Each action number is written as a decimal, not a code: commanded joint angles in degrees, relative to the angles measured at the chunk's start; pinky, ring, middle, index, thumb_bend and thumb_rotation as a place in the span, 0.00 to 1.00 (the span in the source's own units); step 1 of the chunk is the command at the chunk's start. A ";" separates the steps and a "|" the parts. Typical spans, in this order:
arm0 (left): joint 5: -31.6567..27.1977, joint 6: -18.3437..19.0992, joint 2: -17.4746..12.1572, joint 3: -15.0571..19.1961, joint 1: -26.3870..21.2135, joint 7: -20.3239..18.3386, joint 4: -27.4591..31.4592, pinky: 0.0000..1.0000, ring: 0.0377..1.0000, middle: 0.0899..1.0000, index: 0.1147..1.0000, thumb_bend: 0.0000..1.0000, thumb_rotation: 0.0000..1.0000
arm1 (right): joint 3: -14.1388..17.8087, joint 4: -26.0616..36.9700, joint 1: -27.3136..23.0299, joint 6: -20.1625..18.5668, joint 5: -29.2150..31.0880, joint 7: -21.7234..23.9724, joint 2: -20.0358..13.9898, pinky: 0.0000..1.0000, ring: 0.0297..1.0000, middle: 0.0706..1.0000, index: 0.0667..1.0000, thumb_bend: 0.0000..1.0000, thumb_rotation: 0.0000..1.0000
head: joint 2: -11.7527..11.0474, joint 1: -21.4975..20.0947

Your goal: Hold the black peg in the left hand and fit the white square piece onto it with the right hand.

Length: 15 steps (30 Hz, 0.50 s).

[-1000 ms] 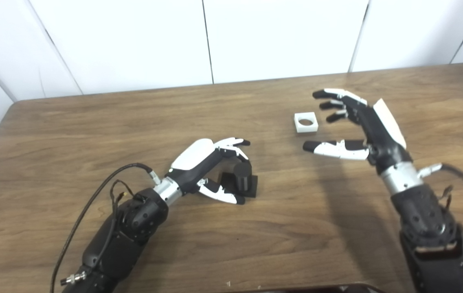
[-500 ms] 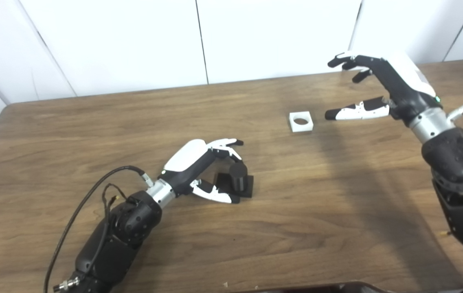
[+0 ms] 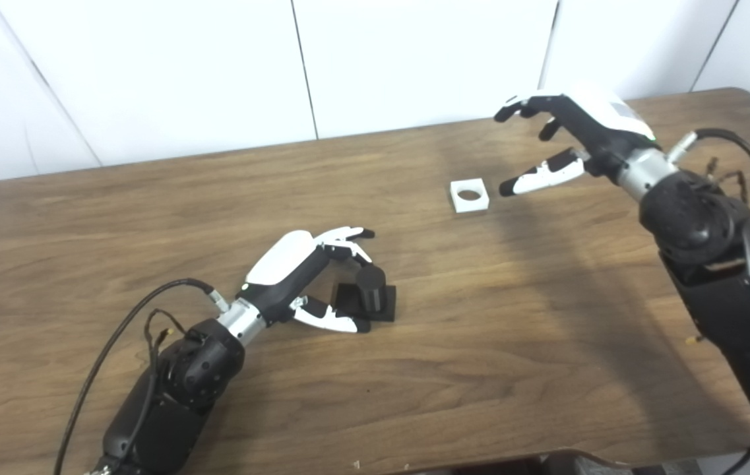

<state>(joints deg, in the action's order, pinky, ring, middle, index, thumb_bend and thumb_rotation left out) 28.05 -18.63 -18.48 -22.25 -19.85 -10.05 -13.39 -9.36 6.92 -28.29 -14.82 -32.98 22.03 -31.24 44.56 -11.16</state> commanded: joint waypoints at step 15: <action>1.31 2.09 -2.66 -0.42 2.35 -2.77 -3.30 0.78 0.91 0.88 0.52 0.89 0.22 | -7.01 -9.29 -9.26 1.25 -5.86 5.16 -1.49 0.66 0.85 0.89 0.73 0.85 0.30 | -0.13 0.35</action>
<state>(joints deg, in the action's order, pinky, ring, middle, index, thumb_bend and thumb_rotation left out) 27.90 -19.27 -18.59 -22.08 -19.77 -9.79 -13.74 -16.71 -2.78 -34.06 -14.76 -38.02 27.78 -31.75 44.38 -11.16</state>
